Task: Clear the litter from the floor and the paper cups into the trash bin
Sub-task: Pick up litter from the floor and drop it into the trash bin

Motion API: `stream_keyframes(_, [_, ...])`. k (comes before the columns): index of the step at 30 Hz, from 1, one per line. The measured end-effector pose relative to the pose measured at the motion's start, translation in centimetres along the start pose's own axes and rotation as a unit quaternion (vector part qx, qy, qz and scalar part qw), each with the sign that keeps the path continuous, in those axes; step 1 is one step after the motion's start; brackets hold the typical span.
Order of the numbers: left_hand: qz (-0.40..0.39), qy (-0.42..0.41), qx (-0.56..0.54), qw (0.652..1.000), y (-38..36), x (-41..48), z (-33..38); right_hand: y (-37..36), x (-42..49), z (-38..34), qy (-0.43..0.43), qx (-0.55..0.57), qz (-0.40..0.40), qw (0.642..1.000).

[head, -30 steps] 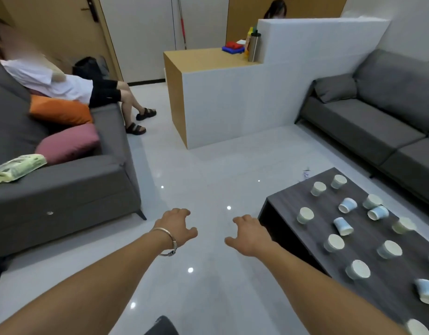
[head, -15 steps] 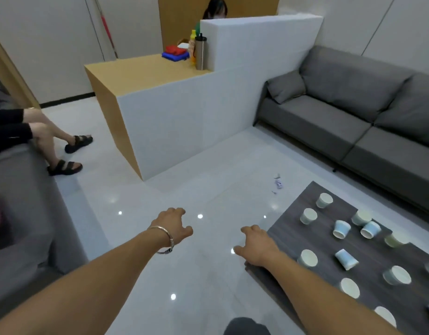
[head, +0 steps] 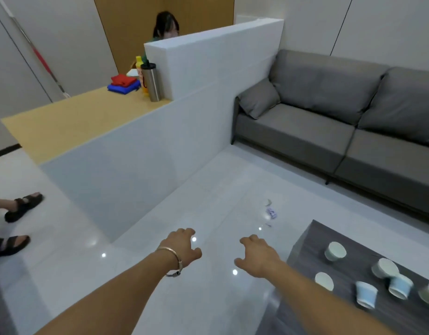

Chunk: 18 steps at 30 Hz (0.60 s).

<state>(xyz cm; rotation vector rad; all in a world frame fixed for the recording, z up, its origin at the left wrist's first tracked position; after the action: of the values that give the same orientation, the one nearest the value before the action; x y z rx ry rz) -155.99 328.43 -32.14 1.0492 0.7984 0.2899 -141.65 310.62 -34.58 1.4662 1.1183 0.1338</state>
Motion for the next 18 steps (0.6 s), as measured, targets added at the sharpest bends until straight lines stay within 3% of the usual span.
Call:
stream_keyframes(11, [-0.085,-0.08,0.033,0.993,5.8,24.8,7.0,9.9,17.6,7.4,-0.102,0.041,-0.005,0.994])
stream_keyframes(18, [-0.129,-0.162,0.079,0.975,11.5,41.2,15.7,15.8,26.3,13.0,-0.213,0.116,0.013,0.97])
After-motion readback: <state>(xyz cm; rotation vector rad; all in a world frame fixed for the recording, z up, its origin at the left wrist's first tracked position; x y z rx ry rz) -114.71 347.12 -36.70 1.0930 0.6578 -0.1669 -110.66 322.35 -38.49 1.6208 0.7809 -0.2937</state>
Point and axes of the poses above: each hand's wrist, its own x-axis towards the middle knuckle, its own y-axis out of the back of the hand, z = x × y, the point moved 2 cm from there along x, towards the middle knuckle, and after that the axes turned 2 degrees about y, right-handed, at the moved point
